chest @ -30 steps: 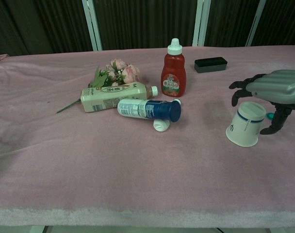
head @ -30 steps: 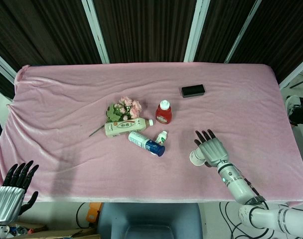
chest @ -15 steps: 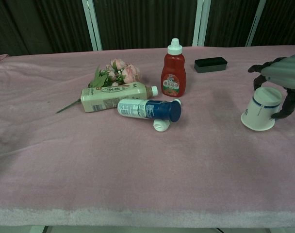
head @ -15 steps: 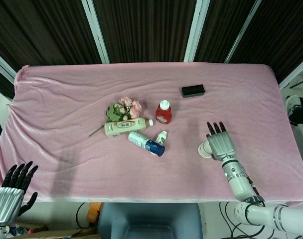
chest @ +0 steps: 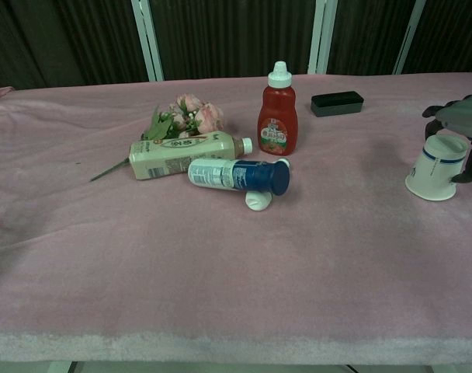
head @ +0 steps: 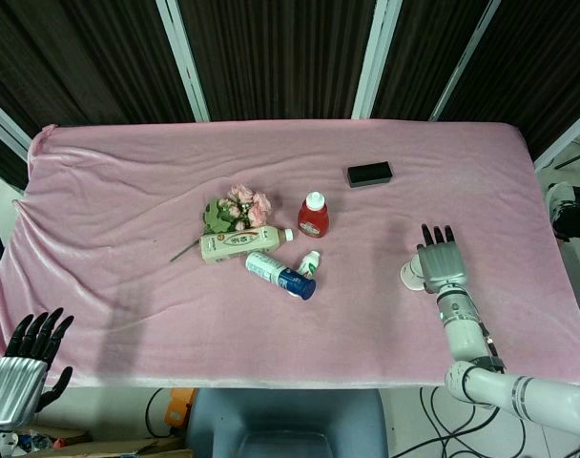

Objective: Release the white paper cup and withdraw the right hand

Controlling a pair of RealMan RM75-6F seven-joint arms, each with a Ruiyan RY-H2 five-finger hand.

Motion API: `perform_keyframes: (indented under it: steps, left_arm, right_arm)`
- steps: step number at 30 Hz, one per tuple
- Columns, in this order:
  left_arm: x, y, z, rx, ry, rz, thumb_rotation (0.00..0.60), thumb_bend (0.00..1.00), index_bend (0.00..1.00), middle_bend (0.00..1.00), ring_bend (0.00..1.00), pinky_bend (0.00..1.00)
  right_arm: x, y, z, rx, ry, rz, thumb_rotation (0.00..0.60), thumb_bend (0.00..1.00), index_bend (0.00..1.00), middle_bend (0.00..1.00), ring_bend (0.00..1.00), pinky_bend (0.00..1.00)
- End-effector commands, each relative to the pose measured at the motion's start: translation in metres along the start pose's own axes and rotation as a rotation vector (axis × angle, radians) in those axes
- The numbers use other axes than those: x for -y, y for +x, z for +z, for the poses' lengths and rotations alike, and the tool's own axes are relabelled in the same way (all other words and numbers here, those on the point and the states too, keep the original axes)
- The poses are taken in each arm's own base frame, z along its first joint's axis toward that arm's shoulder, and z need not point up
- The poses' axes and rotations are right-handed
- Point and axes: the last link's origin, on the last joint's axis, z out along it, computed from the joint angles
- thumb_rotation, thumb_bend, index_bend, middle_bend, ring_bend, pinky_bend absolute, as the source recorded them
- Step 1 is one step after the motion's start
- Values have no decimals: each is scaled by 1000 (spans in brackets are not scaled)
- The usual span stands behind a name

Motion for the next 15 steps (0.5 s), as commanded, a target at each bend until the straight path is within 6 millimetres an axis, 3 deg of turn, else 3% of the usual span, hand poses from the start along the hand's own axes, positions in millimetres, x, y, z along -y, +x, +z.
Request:
perform_keyframes:
  steps: [1,6,9,12,15]
  left_arm:
    - [0,0,0,-1,0,-1,600,382,0,0,6,20]
    - [0,2,-2,-7,-6,-6,600,382,0,0,6,20]
    - [0,4,-3,-21,-8,-11,600,382,0,0,5,20]
    - [1,6,-4,-36,-10,-16,600,382,0,0,1,20]
    - [2,8,-5,-51,-16,-25,600,382,0,0,0,20]
  right_arm:
    - [-6,1,-6,2,-9,10,600,343,10,0,0,0]
    - [-25,5,-36,-47,-17,48,600,266,0,0,0,0]
    - [-46,-5,-88,-167,-5,151,600,262,0,0,0,0]
    - [-71,-43,-155,-325,7,254,600,261,0,0,0,0]
    - [-88,-86,-198,-405,-4,354,600,261,0,0,0,0]
